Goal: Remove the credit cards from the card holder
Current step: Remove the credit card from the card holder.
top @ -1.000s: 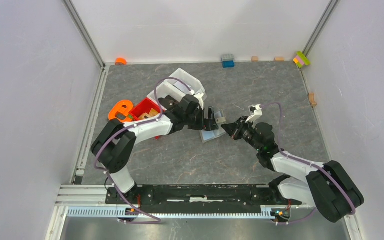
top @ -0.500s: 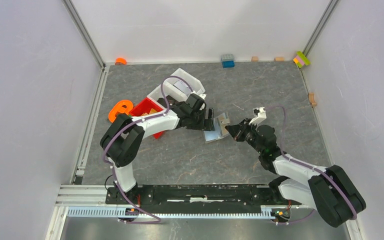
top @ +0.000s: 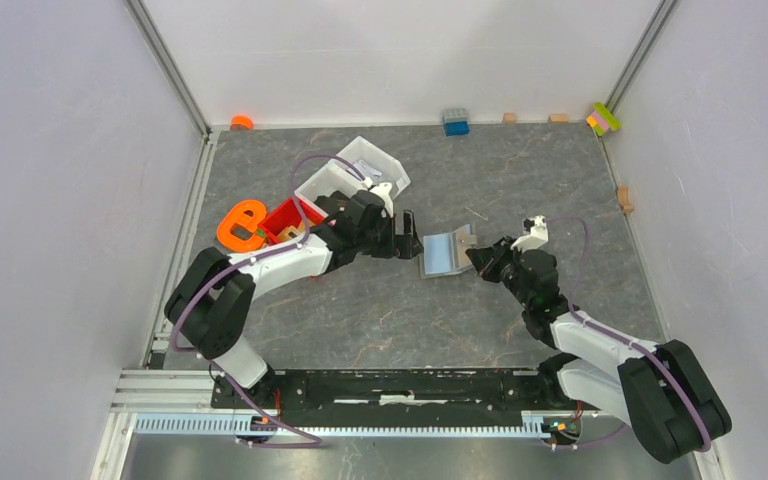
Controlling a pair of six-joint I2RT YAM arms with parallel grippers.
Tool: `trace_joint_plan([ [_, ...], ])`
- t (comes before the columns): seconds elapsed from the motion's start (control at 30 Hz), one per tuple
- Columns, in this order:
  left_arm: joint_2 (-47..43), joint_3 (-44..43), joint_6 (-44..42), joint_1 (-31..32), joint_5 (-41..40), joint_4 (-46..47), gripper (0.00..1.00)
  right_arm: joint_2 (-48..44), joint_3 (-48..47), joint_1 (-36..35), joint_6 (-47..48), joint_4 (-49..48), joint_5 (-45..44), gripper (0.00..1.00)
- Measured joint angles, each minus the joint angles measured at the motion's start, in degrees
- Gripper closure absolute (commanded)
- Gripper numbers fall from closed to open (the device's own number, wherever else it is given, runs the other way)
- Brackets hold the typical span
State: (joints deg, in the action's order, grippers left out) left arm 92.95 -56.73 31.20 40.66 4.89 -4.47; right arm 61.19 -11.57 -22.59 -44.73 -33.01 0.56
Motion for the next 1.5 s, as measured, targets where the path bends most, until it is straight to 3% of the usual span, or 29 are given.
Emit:
trace_joint_plan([
  [0.2,-0.1,3.7,1.1,-0.1,7.6,8.7,0.00,0.0,1.6,0.0,-1.2,-5.3,4.3,1.00],
  [0.47,-0.3,5.1,3.2,-0.9,10.7,13.5,0.00,-0.9,4.2,0.0,-3.0,-13.5,8.5,0.99],
  [0.77,2.1,10.3,13.0,-7.5,22.7,28.1,0.01,-3.3,6.4,0.1,-4.5,-19.4,9.6,0.99],
  [0.9,3.3,10.7,15.8,-7.1,27.3,33.7,0.17,-3.0,6.4,0.1,-5.2,-21.5,10.4,0.99],
  [1.03,3.3,10.8,17.7,-6.7,30.3,37.9,0.50,-0.8,6.5,0.1,-6.3,-25.3,12.7,0.96],
  [1.2,3.7,11.2,19.7,-6.7,32.4,42.1,0.93,3.5,6.5,0.1,-7.1,-30.2,16.3,0.85],
  [1.27,3.7,11.6,19.9,-6.9,32.3,42.4,0.98,4.5,6.4,0.5,-7.3,-31.9,17.6,0.80],
  [1.5,2.2,13.2,19.7,-7.0,31.1,41.6,0.98,6.0,5.0,0.6,-6.2,-31.9,22.2,0.72],
])
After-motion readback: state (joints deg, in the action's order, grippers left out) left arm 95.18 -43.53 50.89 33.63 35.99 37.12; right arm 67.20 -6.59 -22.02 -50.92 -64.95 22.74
